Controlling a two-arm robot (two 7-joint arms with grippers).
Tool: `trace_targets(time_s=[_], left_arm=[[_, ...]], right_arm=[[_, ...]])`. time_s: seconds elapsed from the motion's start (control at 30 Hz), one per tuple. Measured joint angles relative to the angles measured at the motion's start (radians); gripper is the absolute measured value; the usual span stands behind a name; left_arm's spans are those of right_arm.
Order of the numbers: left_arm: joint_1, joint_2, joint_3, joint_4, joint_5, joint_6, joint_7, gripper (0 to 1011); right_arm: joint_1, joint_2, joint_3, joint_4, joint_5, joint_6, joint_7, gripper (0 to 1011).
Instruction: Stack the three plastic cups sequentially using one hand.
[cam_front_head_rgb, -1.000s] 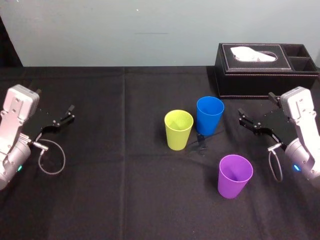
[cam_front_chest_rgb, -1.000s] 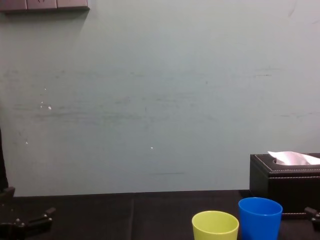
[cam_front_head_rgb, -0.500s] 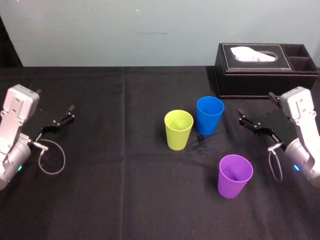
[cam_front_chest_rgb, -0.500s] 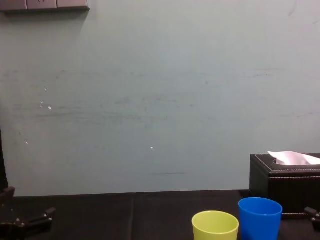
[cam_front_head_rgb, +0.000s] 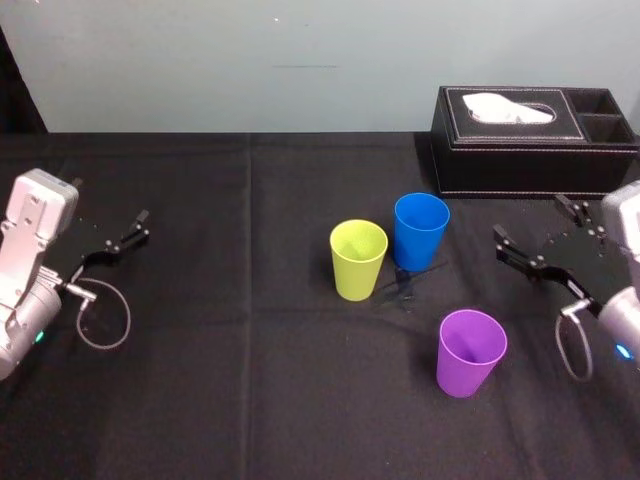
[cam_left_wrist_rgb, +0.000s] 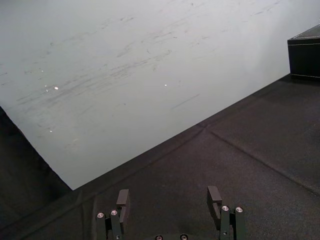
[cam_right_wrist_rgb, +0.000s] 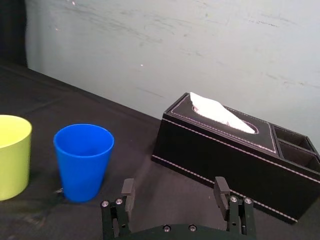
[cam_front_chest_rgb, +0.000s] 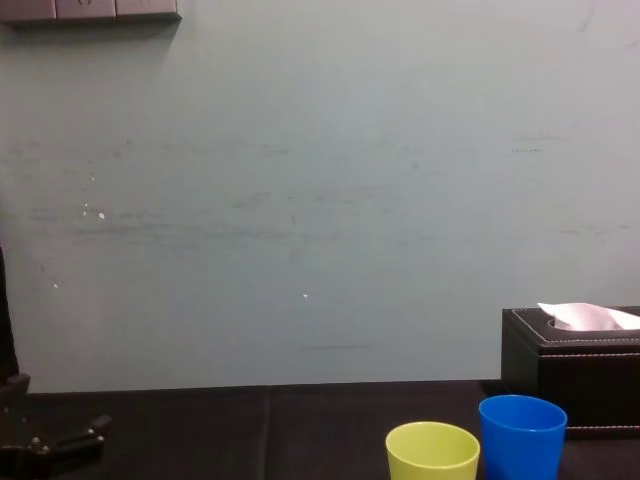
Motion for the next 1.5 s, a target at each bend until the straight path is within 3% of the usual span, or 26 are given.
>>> trace_targets(time_s=[0.3, 0.4, 0.5, 0.53, 0.63, 0.8, 1.07, 1.2, 1.5], left_arm=[[0.0, 0.0, 0.0, 0.0, 0.0, 0.0, 0.0, 1011], [0.0, 0.0, 0.0, 0.0, 0.0, 0.0, 0.0, 1011], [0.0, 0.0, 0.0, 0.0, 0.0, 0.0, 0.0, 1011], [0.0, 0.0, 0.0, 0.0, 0.0, 0.0, 0.0, 1012], [0.0, 0.0, 0.0, 0.0, 0.0, 0.0, 0.0, 1011], [0.0, 0.0, 0.0, 0.0, 0.0, 0.0, 0.0, 1011], [0.0, 0.0, 0.0, 0.0, 0.0, 0.0, 0.0, 1011], [0.0, 0.0, 0.0, 0.0, 0.0, 0.0, 0.0, 1011], [0.0, 0.0, 0.0, 0.0, 0.0, 0.0, 0.0, 1011]], right_arm=[[-0.13, 0.095, 0.084, -0.09, 0.106, -0.024, 0.122, 1003], [-0.181, 0.164, 0.116, -0.128, 0.147, -0.037, 0.216, 1003], [-0.219, 0.214, 0.135, -0.151, 0.163, -0.051, 0.282, 1003], [-0.219, 0.214, 0.135, -0.151, 0.163, -0.051, 0.282, 1003], [-0.264, 0.265, 0.159, -0.169, 0.175, -0.071, 0.348, 1003], [-0.322, 0.318, 0.193, -0.179, 0.192, -0.092, 0.416, 1003], [-0.356, 0.349, 0.207, -0.167, 0.198, -0.118, 0.499, 1003], [-0.352, 0.353, 0.196, -0.151, 0.196, -0.147, 0.575, 1003], [-0.306, 0.31, 0.161, -0.121, 0.218, -0.15, 0.679, 1003]])
